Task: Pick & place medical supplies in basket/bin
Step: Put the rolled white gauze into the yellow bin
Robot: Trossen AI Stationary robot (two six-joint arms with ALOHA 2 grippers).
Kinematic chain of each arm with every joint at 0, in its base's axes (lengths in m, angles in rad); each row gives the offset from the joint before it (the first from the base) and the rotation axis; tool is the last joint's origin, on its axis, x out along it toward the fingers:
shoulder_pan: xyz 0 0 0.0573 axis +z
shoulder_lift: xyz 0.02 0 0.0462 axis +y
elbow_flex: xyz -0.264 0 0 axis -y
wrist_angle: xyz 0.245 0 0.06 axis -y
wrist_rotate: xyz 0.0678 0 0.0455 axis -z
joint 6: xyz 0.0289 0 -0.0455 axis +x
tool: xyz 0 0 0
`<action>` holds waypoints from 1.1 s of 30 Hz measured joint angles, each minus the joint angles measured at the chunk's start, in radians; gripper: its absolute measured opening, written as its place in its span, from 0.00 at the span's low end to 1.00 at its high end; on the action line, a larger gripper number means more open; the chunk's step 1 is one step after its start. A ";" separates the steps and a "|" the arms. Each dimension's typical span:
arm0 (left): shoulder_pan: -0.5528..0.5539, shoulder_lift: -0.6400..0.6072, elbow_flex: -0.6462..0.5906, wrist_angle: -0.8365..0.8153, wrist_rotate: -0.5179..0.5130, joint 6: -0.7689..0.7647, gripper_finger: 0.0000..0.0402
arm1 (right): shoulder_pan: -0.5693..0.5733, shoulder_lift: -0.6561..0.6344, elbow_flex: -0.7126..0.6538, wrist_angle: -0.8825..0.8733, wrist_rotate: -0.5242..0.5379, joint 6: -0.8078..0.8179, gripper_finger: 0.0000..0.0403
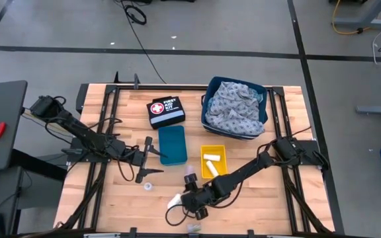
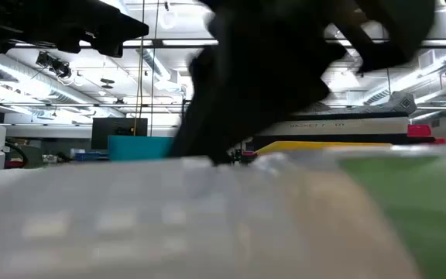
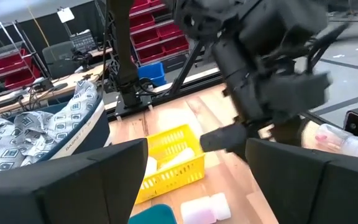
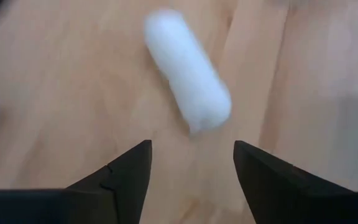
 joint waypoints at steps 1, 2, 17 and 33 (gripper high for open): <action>0.000 0.000 0.000 0.000 -0.001 0.000 0.68 | -0.002 -0.001 0.014 0.006 0.001 0.000 0.60; 0.000 0.000 0.000 0.002 -0.001 0.001 0.68 | -0.006 -0.002 0.025 0.009 0.000 -0.002 0.61; 0.000 0.000 0.000 0.008 -0.002 0.006 0.68 | -0.068 0.058 0.058 0.117 -0.174 -0.097 0.64; 0.000 0.000 0.000 0.007 -0.008 0.006 0.68 | -0.069 0.117 0.058 0.177 -0.187 -0.104 0.43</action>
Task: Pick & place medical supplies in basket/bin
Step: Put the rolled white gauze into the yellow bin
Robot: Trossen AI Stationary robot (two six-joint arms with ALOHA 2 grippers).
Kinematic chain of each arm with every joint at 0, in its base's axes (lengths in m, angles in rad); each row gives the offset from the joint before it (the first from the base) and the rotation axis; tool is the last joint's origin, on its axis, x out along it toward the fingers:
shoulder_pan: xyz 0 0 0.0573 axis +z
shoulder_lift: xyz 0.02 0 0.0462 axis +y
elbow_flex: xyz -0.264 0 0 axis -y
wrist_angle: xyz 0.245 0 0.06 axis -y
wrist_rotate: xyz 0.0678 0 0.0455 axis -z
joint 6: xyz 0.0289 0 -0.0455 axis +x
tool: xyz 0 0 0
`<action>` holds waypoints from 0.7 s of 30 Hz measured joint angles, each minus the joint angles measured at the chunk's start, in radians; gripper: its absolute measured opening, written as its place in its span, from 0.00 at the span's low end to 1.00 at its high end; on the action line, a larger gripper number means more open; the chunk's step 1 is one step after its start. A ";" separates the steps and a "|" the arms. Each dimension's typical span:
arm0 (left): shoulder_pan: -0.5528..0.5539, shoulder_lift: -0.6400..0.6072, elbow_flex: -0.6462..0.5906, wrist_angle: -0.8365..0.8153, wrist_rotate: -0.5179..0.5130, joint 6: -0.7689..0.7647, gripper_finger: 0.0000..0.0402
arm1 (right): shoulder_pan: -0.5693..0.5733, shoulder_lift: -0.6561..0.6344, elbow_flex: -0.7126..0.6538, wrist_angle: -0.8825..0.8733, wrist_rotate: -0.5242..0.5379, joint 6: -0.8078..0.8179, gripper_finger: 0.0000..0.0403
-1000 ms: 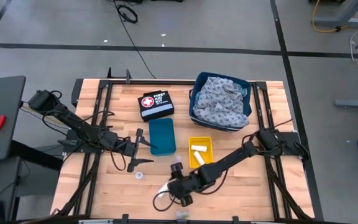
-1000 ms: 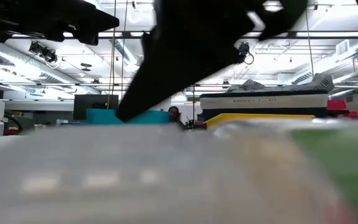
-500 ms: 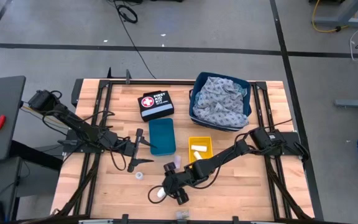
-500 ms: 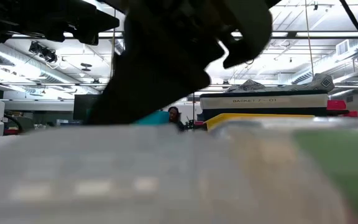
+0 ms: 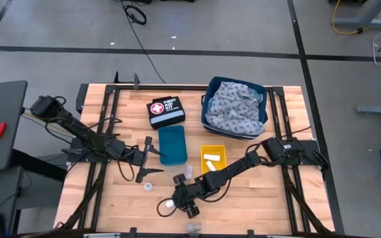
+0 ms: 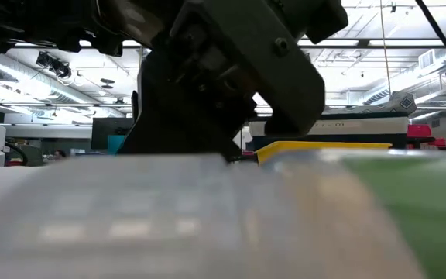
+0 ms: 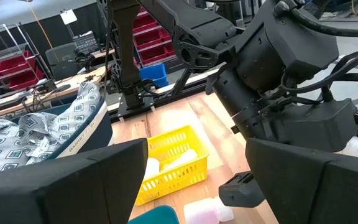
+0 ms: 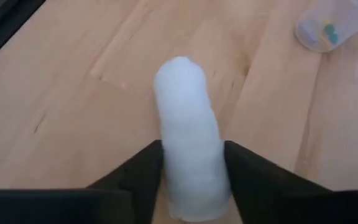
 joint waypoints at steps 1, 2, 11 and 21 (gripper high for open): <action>0.000 0.000 0.000 0.000 0.000 0.000 0.68 | 0.000 0.000 0.000 0.000 0.001 0.006 0.38; 0.000 0.000 0.000 0.000 0.000 0.000 0.68 | 0.000 0.000 0.000 -0.001 0.001 0.012 0.32; 0.000 0.000 0.000 -0.015 0.000 -0.005 0.68 | 0.030 -0.011 0.000 -0.025 0.046 0.042 0.08; 0.000 0.000 0.000 -0.023 0.005 -0.020 0.68 | 0.058 -0.154 -0.005 -0.044 0.104 0.057 0.08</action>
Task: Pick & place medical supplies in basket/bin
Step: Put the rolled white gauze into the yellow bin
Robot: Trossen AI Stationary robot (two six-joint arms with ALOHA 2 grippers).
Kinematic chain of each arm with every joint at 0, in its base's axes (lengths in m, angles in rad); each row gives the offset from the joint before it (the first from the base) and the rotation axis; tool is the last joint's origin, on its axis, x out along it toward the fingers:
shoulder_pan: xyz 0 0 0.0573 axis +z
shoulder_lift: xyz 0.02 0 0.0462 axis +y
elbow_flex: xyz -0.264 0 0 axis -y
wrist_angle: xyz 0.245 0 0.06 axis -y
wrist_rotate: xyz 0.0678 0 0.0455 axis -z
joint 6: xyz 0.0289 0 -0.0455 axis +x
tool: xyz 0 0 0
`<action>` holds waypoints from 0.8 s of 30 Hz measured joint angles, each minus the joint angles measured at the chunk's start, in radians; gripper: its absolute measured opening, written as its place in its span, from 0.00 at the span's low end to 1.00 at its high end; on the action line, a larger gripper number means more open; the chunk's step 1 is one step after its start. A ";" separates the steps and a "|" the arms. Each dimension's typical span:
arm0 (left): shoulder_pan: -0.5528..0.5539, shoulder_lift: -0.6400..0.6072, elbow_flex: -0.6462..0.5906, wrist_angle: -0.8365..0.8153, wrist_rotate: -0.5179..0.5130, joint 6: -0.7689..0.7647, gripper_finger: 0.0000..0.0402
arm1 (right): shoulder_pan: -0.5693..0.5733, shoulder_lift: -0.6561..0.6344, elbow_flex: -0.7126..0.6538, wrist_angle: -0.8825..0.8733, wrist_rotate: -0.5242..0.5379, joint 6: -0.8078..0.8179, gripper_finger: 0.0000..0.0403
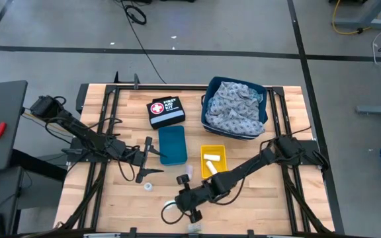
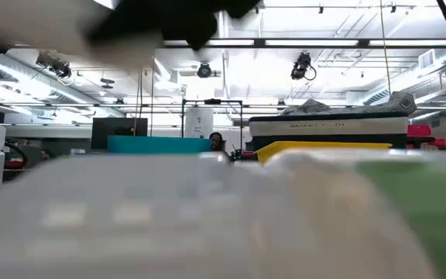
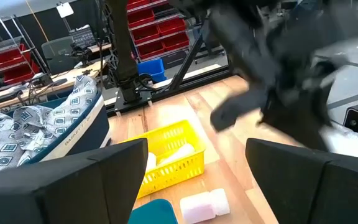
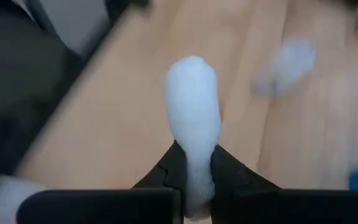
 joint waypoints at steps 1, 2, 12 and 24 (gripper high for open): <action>0.000 0.000 0.000 0.000 0.007 -0.001 0.68 | -0.001 -0.018 -0.010 0.038 -0.029 -0.012 0.08; 0.000 0.000 0.000 0.000 0.015 -0.002 0.68 | -0.001 -0.037 -0.025 0.083 -0.055 -0.025 0.08; 0.000 0.000 0.000 0.011 0.052 -0.012 0.68 | -0.008 -0.234 -0.376 0.585 -0.109 -0.065 0.08; 0.001 0.000 0.000 0.024 0.082 -0.014 0.68 | -0.039 -0.542 -0.836 0.531 0.259 0.174 0.08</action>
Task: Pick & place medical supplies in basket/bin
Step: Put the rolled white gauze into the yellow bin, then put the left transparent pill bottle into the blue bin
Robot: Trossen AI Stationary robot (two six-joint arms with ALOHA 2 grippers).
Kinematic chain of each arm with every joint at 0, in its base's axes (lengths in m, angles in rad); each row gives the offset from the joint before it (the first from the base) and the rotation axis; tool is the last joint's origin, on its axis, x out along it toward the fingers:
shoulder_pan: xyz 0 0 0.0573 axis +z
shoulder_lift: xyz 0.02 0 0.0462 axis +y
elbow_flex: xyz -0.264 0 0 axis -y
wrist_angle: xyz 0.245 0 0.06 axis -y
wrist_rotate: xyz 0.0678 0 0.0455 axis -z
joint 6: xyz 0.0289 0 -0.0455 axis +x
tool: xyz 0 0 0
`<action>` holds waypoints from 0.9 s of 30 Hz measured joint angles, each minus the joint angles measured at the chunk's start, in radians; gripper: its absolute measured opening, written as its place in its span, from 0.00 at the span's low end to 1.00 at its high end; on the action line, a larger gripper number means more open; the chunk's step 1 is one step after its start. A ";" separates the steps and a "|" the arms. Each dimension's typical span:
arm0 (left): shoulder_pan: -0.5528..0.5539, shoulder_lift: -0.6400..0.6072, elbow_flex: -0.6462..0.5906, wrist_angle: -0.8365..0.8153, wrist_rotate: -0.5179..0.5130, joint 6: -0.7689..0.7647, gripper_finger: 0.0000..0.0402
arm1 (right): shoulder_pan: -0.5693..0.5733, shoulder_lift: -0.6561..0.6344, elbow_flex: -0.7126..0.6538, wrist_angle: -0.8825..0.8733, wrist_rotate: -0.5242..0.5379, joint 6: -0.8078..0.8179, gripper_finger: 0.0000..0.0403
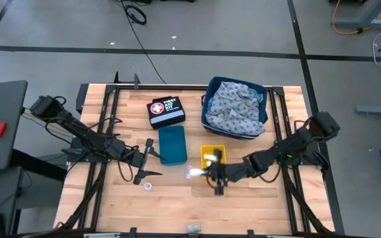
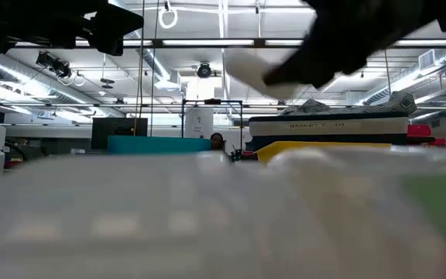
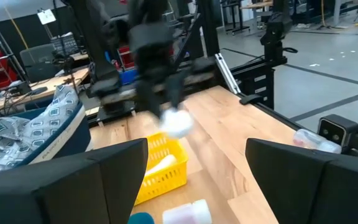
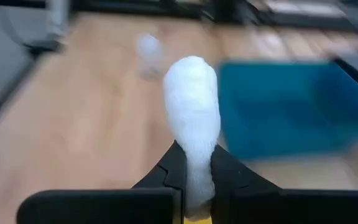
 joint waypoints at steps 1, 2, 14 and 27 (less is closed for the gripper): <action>0.000 0.000 0.000 0.000 0.003 0.000 0.68 | -0.006 -0.020 -0.027 -0.023 0.021 0.031 0.08; 0.000 0.000 0.000 0.001 0.004 0.000 0.68 | -0.017 -0.035 -0.051 -0.051 0.038 0.062 0.08; 0.000 0.000 0.000 -0.015 -0.013 0.003 0.68 | -0.111 -0.046 -0.104 -0.244 0.024 0.199 0.12; 0.001 0.000 0.000 -0.033 -0.039 0.000 0.68 | -0.119 -0.046 -0.104 -0.256 -0.028 0.160 0.54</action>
